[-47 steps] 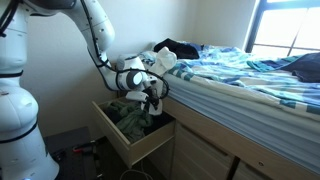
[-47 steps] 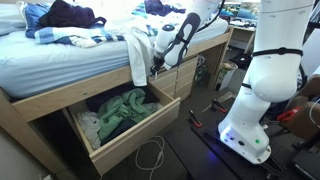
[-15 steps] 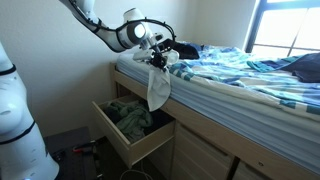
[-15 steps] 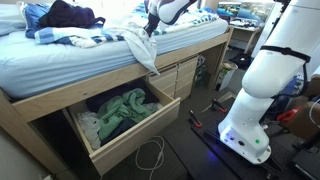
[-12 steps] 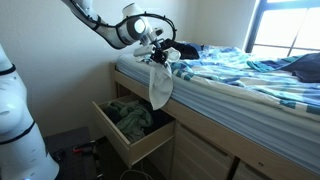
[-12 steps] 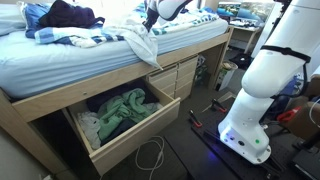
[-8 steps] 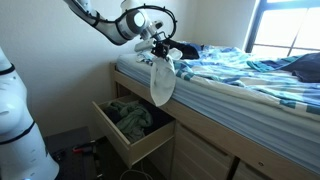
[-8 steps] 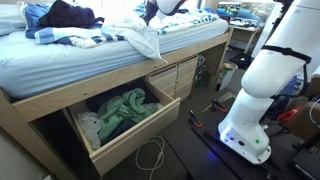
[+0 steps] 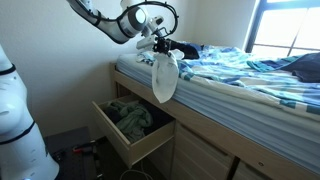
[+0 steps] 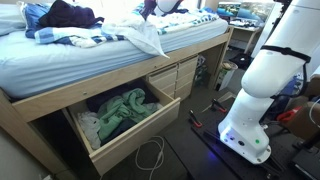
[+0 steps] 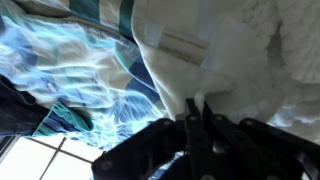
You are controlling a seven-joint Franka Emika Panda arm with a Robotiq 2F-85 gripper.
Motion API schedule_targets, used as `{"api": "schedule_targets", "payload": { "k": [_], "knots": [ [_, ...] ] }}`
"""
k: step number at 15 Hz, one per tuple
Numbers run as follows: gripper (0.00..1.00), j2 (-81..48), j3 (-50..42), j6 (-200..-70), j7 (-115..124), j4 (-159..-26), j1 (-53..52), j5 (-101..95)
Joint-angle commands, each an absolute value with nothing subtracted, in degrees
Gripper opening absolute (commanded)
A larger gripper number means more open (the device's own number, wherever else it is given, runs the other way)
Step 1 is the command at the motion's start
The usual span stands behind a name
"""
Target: Put the edge of the white towel on the bed
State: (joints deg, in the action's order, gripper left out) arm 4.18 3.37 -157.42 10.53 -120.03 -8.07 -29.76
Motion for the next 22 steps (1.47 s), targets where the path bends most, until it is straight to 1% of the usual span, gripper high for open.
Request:
{"api": "schedule_targets", "payload": {
  "k": [1,8,9,11,14,22],
  "knots": [
    [0.05,3.83,3.37,-157.42,10.54,-119.81,-8.07,-29.93],
    [0.05,3.42,3.37,-157.42,10.53,-119.47,-8.07,-30.02],
    [0.02,3.42,3.37,-157.42,10.54,-119.47,-8.07,-30.02],
    [0.01,2.59,3.65,-158.05,13.28,-118.04,-7.82,-32.68],
    [0.01,0.9,3.97,-158.23,18.77,-114.61,-7.75,-37.86],
    [0.01,-4.86,4.23,-156.81,39.23,-100.47,-9.24,-55.84]
  ]
}}
